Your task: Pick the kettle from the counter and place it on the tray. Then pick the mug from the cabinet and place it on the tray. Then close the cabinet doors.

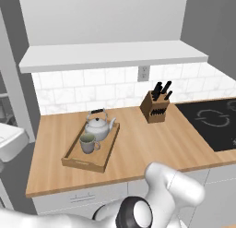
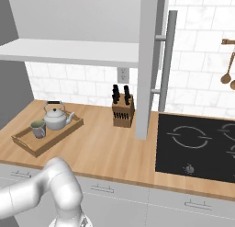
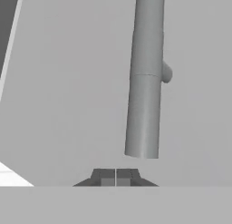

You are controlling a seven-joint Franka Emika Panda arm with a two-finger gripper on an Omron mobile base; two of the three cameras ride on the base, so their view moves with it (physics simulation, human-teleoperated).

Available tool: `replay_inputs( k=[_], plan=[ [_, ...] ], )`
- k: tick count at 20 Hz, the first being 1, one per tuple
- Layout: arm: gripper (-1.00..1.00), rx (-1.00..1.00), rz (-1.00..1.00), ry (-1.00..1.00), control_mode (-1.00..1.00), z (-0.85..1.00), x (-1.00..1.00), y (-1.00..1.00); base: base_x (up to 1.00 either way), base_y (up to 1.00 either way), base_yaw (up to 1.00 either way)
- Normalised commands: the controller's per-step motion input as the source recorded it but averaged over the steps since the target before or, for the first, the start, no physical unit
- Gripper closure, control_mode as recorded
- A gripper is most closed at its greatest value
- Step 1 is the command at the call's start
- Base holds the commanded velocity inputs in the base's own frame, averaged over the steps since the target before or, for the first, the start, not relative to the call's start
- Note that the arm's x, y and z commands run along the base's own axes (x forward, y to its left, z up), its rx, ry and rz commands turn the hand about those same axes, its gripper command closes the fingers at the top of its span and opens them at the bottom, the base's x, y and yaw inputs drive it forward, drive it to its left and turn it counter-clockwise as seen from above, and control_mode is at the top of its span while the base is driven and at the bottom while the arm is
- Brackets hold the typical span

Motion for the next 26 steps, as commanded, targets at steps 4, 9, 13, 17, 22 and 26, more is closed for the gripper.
replay_inputs(
  k=[4, 9, 13, 17, 22, 26],
  plan=[
    [1.0, 0.0, 0.04, -0.1, -1.0, 0.0, 0.49, -0.33, 0.0, 0.0, 0.0],
    [1.0, 0.0, 0.04, -0.07, -1.0, 0.0, 0.46, -0.36, 0.0, 0.0, 0.0],
    [1.0, 0.0, 0.04, -0.08, -1.0, 0.0, 0.47, -0.41, 0.0, 0.0, 0.0],
    [1.0, 0.0, 0.03, -0.06, -1.0, -0.01, 0.48, -0.36, 0.0, 0.0, 0.0],
    [1.0, 0.0, 0.02, -0.06, -1.0, -0.01, 0.45, -0.38, 0.0, 0.0, 0.0],
    [1.0, 0.0, 0.0, -0.04, -1.0, 0.01, 0.37, -0.41, 0.0, 0.0, 0.0]
  ],
)
